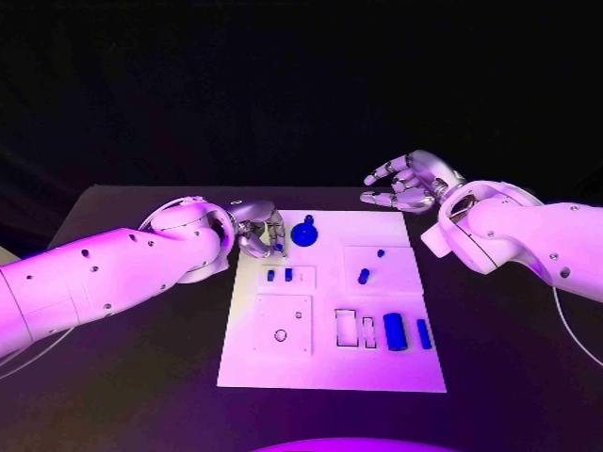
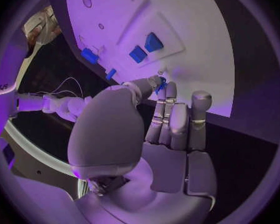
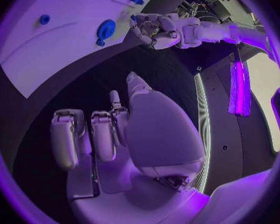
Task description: Assemble the parts on the task board
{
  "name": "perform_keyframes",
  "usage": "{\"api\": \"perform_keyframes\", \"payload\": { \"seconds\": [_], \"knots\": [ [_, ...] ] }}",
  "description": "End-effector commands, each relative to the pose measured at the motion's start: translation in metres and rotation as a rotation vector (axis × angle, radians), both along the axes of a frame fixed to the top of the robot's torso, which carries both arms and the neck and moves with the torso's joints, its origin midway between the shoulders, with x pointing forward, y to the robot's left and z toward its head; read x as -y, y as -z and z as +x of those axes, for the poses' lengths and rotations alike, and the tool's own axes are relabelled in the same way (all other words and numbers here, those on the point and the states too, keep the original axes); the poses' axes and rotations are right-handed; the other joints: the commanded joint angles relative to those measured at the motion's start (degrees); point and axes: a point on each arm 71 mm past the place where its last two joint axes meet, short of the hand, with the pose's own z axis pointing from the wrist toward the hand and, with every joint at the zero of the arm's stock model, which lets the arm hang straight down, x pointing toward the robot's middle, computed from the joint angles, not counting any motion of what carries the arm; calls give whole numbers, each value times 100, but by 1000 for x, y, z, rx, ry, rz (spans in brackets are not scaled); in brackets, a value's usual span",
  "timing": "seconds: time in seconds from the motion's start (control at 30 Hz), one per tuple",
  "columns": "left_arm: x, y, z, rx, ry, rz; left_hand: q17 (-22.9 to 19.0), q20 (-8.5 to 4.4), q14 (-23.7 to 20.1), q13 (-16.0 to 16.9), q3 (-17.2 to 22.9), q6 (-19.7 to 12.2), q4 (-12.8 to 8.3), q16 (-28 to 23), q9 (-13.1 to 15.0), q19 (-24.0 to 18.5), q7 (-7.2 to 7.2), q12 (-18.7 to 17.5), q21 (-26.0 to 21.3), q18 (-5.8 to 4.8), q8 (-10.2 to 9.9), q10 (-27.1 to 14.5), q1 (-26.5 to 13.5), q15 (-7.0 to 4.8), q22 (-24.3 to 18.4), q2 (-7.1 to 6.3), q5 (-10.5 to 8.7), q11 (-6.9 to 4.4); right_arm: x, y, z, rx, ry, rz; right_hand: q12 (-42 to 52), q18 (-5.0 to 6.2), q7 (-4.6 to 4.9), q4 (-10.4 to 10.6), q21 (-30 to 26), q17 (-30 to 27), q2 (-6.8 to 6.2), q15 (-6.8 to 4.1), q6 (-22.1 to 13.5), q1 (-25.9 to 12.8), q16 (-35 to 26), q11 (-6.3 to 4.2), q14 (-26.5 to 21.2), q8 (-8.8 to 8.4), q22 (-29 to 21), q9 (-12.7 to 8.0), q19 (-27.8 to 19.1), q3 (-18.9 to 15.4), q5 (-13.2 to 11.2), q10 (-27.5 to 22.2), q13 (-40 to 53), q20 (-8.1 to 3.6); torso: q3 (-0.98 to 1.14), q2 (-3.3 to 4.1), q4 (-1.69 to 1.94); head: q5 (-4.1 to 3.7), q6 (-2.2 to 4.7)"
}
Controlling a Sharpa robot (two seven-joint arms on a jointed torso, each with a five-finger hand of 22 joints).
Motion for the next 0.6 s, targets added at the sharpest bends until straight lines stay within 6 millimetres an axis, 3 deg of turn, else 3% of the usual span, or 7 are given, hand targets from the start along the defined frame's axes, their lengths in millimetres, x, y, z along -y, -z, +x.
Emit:
{"api": "perform_keyframes", "payload": {
  "seconds": [0.03, 0.6],
  "knots": [
    [3, 1, 0, -11, 11, 14, -5, 17, 34, -4, 25, 41, -4, 21, 4, 33, 1, -15, -19, -86, -28, 48, -41, -2, -4, 17, 2, -11, -1, 0, -1, 6, -12, -7, -25, 41, 15, 17, -19, 888, 31, 10, -35, -27, -35, -12, 439, 26, 1196, -8, 387, 6, 35, -19, 642, -6, 3, 0, 0, -4, -10],
    [7, 9, 1, -32, 19, 34, -7, 14, 34, -4, 26, 45, -11, 21, 8, 29, 4, -27, -27, -84, -34, 58, -41, -4, -12, 11, -2, -9, -2, 0, -1, 7, -13, -7, -22, 41, 12, 15, -21, 892, 33, 6, -30, -20, -36, -15, 441, 45, 1197, -11, 388, 13, 33, -15, 642, -9, 0, -3, 2, -18, -20]
  ]
}}
